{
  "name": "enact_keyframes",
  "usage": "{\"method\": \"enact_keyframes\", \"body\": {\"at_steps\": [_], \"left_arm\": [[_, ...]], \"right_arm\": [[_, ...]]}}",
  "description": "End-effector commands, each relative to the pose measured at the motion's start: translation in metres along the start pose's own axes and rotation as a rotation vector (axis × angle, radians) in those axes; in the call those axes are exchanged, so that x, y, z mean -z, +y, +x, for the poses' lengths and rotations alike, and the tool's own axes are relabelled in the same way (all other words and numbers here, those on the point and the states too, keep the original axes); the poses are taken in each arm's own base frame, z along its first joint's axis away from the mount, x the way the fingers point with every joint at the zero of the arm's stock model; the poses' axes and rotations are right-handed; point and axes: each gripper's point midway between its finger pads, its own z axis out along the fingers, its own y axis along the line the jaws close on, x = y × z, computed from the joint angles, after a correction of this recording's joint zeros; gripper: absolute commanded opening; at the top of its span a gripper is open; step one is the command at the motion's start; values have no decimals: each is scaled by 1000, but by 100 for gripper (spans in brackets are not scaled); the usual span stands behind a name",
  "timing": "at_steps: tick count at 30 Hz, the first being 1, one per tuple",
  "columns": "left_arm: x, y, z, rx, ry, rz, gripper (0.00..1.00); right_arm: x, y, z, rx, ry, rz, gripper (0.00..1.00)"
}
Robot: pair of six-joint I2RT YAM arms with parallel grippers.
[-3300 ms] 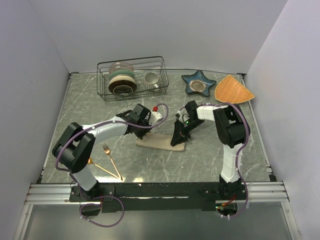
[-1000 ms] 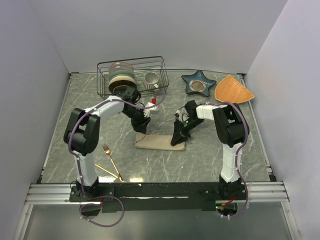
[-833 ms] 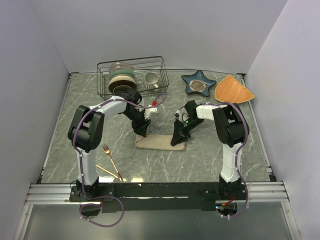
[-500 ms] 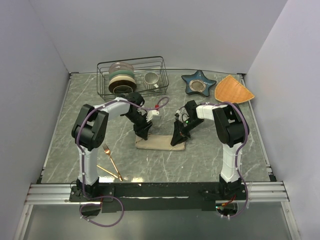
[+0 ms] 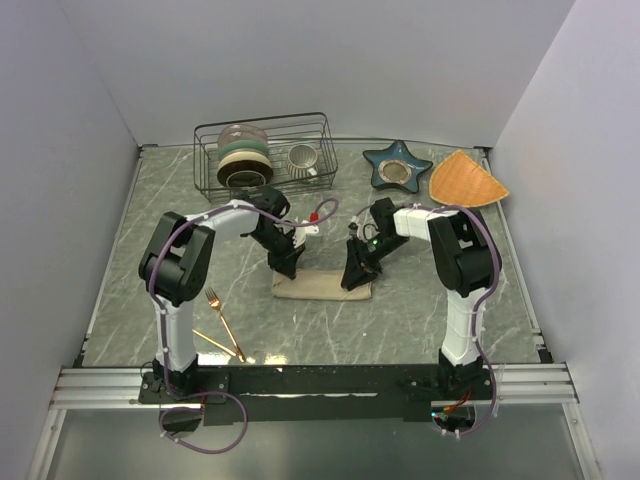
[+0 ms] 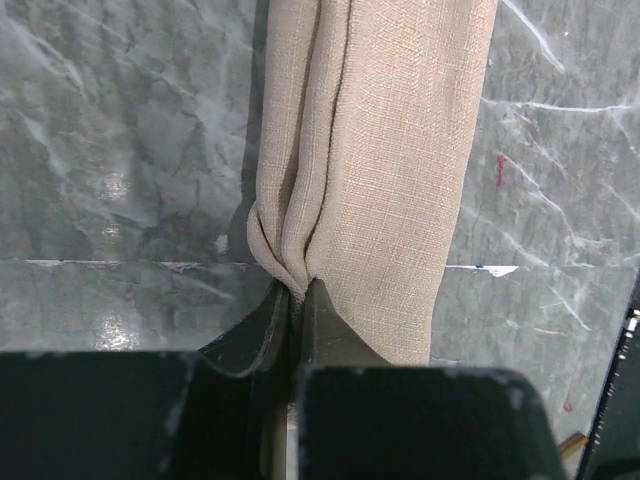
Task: Fold the napkin into a case and place the utensils inside
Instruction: Turn over the smaller rectangle-folded napkin at the center of the board.
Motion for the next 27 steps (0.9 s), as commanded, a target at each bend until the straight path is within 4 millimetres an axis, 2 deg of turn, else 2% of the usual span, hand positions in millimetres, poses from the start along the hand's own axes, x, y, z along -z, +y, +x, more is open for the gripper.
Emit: {"method": "enact_keyframes", "body": {"at_steps": [1,3,4,7,9,10,11,14,15,22,25,27], "left_arm": [[11,-8,-20,-110,-45,-70,1],[11,-10,-22,-142,-49,-108,1],[16,-13,-28,-168,-62,-129,1],[22,-16,-35,-220,-72,-193,1],[22,-18,-35,-236,-66,-223,1],[27,-19,-42,-262,-85,-245,1],[29,-20,-43,-270,-86,-256,1],[31,-24,-47,-303,-97,-276,1],[28,-28,-45,-313,-93,-274,1],[29,-30,-47,-340,-97,-282,1],[28,-30,-45,-347,-98,-285,1],[30,-31,-47,-360,-108,-289,1]], "right_arm": [[34,27,-27,226,-99,3,47],[43,38,-29,280,-99,-4,55],[49,46,-37,314,-117,-6,57],[55,49,-43,374,-110,23,66],[53,46,-45,404,-102,41,70],[52,48,-46,420,-102,47,71],[49,47,-46,446,-93,57,76],[41,53,-45,511,-78,60,80],[33,58,-41,545,-64,58,85],[4,68,-33,702,-23,65,87],[-4,63,-25,724,12,58,84],[-9,58,-27,733,8,71,83]]}}
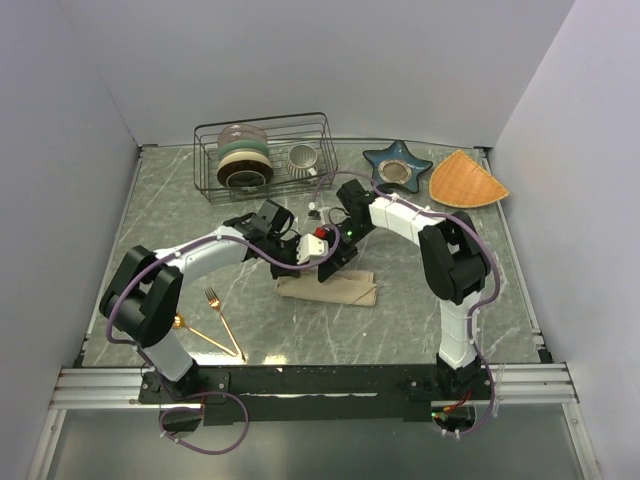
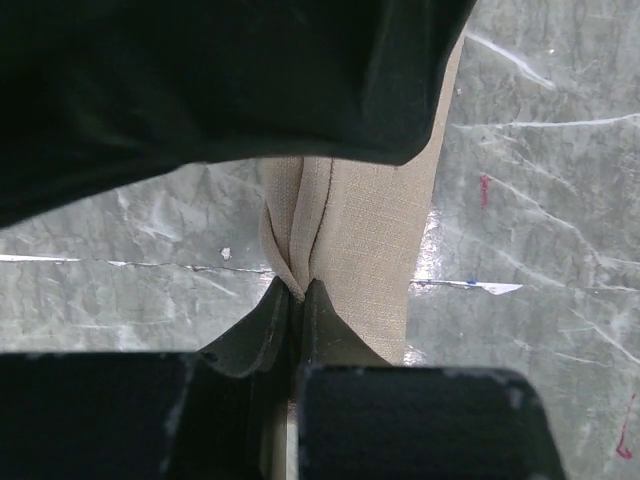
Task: Fold the napkin into a case and place the utensils inside
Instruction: Turn over the smaller rectangle-folded napkin at the center of the board.
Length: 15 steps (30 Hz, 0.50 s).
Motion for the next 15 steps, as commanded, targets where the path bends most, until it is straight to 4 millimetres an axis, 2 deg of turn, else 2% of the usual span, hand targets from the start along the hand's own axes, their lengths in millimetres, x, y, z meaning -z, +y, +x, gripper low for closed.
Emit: {"method": "enact_keyframes", "body": {"at_steps": [1,5,7,15], "left_arm": [[8,4,-16,-71,-61,-36,1],[9,4,-19,-74,-69,-36,1],[11,4,-21,-79,-75,-38,1],[14,0,-24,-114,-92,-34,1]], "right_arm": [[-5,-12,3,64,-7,28,82],[-9,-19,5,79,3,38,72],[-9,-18,3,82,-1,39,70],[0,-13,-14,116,-33,11,77]]}}
